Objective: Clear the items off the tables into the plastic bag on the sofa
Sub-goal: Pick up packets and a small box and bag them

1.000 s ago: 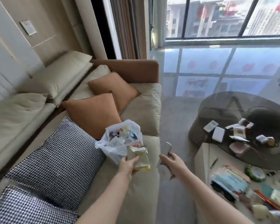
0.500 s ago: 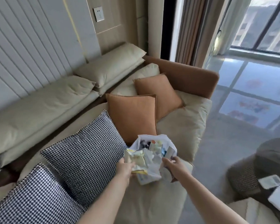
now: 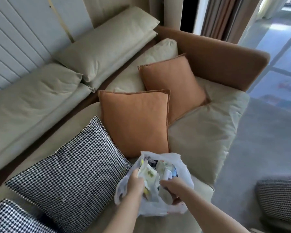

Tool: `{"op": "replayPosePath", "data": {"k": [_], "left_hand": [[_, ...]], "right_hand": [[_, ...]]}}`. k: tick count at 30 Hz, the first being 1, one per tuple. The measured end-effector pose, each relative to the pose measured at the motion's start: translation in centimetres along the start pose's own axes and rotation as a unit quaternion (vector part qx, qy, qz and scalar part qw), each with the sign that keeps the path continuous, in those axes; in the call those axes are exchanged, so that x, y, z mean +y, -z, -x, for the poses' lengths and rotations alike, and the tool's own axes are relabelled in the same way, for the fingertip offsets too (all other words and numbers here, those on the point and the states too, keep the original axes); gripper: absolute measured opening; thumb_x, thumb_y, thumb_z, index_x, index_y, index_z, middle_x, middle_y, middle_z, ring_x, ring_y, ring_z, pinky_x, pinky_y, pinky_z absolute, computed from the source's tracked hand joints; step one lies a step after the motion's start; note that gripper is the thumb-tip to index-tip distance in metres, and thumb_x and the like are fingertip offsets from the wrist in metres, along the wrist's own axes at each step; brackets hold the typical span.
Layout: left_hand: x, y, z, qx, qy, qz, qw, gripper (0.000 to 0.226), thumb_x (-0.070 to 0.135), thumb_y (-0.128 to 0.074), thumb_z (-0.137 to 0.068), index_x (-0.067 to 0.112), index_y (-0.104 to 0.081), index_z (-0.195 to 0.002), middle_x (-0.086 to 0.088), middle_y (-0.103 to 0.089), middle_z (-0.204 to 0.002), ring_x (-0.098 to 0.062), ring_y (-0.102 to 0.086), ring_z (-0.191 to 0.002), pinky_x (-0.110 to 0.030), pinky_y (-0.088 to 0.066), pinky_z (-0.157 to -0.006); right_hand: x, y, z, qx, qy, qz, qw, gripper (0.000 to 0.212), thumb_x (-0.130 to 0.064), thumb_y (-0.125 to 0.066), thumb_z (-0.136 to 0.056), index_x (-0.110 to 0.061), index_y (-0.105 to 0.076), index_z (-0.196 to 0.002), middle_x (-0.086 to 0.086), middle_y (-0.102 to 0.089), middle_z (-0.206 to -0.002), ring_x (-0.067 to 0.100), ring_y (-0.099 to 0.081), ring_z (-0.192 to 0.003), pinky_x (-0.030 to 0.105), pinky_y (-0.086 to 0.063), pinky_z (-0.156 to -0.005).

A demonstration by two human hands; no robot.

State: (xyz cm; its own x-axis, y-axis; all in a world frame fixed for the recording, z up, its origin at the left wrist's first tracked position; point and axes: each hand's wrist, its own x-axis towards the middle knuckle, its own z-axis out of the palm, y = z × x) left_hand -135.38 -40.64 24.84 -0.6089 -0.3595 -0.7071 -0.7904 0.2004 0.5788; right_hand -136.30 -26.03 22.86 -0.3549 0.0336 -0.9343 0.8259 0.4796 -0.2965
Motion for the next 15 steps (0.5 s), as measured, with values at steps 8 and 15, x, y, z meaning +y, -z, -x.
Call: {"op": "replayPosePath", "data": {"k": [8,15], "left_hand": [[-1.7,-3.5,-5.0,-0.05,0.037,-0.013,0.998,0.045,0.0,-0.033,-0.095,0.014,-0.049,-0.135,-0.009,-0.061,-0.119,-0.032,-0.058,-0.11,-0.039,-0.047,-0.095],[-1.5,-3.3,-3.4,-0.06,0.01,-0.008,0.998,0.034,0.006,-0.04,-0.097,0.015,-0.057,-0.125,-0.003,-0.062,-0.108,-0.029,-0.059,-0.109,-0.031,-0.047,-0.089]], "right_hand": [[-0.9,-0.2,-6.5,0.037,0.013,0.087,0.995,0.022,-0.028,-0.042,-0.081,-0.015,-0.058,-0.075,0.002,-0.062,-0.067,0.022,-0.061,-0.063,0.033,-0.057,-0.07],[0.0,-0.7,-6.1,0.064,0.099,0.156,0.981,0.021,-0.014,-0.044,-0.09,-0.01,-0.049,-0.11,0.007,-0.064,-0.101,0.022,-0.062,-0.093,0.034,-0.053,-0.087]]}}
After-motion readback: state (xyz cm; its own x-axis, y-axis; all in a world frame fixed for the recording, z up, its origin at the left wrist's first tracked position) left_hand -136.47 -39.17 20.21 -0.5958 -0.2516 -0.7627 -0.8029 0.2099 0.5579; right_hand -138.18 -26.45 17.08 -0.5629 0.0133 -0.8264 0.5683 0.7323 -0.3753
